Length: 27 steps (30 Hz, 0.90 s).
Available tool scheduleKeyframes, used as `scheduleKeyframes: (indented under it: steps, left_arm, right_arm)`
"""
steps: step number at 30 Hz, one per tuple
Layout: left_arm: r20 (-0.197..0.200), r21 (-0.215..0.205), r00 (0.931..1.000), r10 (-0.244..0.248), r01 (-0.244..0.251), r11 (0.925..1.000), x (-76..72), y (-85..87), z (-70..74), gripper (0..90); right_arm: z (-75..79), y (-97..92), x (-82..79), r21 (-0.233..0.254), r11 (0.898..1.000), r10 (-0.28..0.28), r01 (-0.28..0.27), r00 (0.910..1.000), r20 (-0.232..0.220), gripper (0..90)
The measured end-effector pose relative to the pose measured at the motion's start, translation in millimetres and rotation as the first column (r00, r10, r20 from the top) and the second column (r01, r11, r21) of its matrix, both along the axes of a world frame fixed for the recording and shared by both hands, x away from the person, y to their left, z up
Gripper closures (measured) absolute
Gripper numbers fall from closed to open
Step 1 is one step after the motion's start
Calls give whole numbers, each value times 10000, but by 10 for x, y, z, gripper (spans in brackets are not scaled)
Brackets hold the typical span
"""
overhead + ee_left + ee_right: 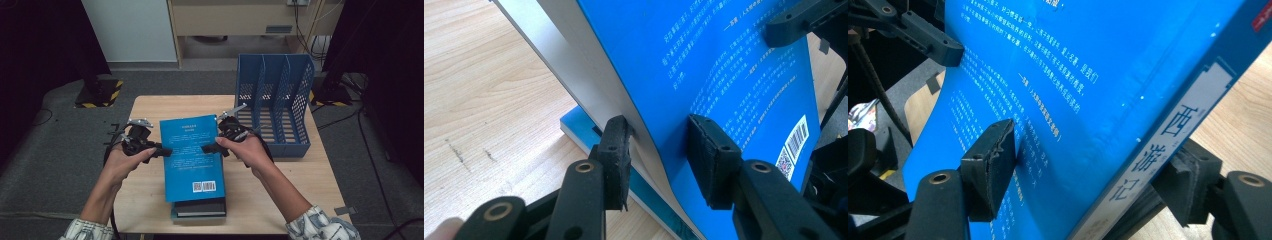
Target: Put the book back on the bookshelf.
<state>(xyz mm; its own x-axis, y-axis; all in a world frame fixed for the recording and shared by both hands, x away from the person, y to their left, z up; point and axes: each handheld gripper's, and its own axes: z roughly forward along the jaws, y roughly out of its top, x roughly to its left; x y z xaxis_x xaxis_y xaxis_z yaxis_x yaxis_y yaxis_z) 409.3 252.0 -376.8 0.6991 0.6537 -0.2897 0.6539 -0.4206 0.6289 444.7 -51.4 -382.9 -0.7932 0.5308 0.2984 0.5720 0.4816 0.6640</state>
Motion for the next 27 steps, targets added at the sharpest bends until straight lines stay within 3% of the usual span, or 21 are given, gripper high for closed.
scheduleKeyframes:
  steps: [20,27]
  left_arm:
    - [168,57,9999,-42,41,10000,5,0,70,617]
    - [342,260,9992,-227,218,9994,52,-29,157,621]
  right_arm:
    - [75,1,-27,-46,10000,47,-46,9992,397,319]
    - [161,-11,14,221,9996,-177,161,9971,740,333]
